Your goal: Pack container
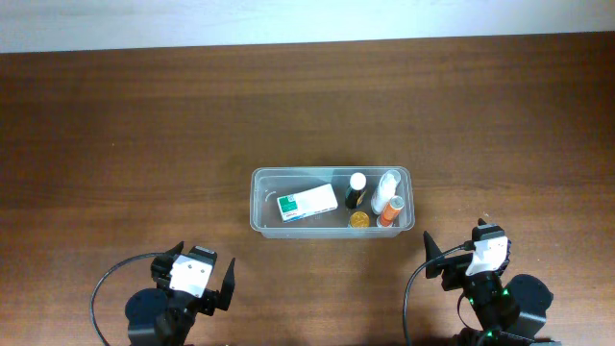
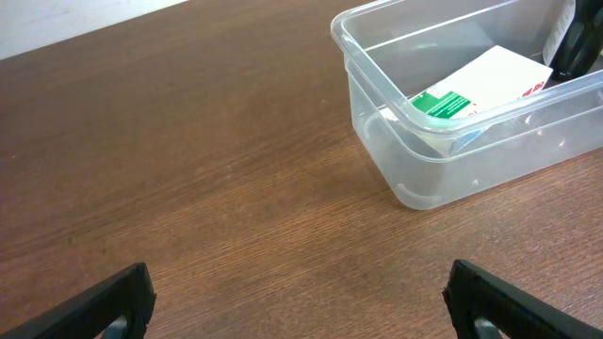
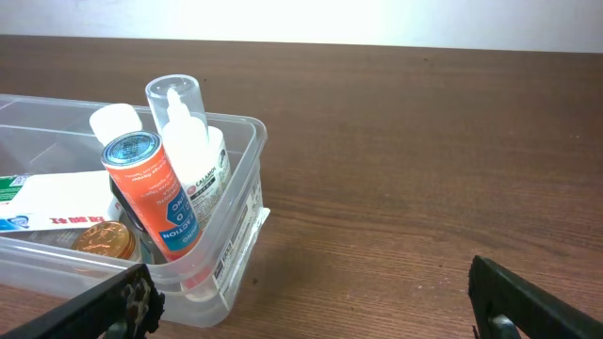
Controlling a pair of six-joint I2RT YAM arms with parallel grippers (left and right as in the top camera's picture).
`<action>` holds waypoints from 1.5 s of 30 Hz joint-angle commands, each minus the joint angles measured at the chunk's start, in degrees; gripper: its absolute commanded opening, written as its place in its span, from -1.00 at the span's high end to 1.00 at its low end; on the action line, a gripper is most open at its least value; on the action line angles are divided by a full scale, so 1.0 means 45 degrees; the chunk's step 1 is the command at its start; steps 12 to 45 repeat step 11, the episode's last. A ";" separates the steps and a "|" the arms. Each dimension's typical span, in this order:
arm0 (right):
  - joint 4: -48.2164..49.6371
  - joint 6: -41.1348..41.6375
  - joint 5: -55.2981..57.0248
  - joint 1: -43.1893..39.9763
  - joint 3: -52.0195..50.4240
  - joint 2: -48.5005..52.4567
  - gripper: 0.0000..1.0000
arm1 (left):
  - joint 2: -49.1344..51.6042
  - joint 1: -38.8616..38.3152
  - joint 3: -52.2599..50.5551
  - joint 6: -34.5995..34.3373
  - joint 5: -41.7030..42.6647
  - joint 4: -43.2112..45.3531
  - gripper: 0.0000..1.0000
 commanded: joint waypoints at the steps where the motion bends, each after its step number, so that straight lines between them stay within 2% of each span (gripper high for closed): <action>1: 0.0083 -0.0131 -0.0117 -0.0034 -0.0112 -0.0146 -0.96 | -0.0121 0.0068 -0.0049 0.0102 0.0189 0.0034 -0.99; 45: 0.0083 -0.0131 -0.0117 -0.0034 -0.0112 -0.0146 -0.97 | -0.0121 0.0068 -0.0049 0.0102 0.0189 0.0029 -0.99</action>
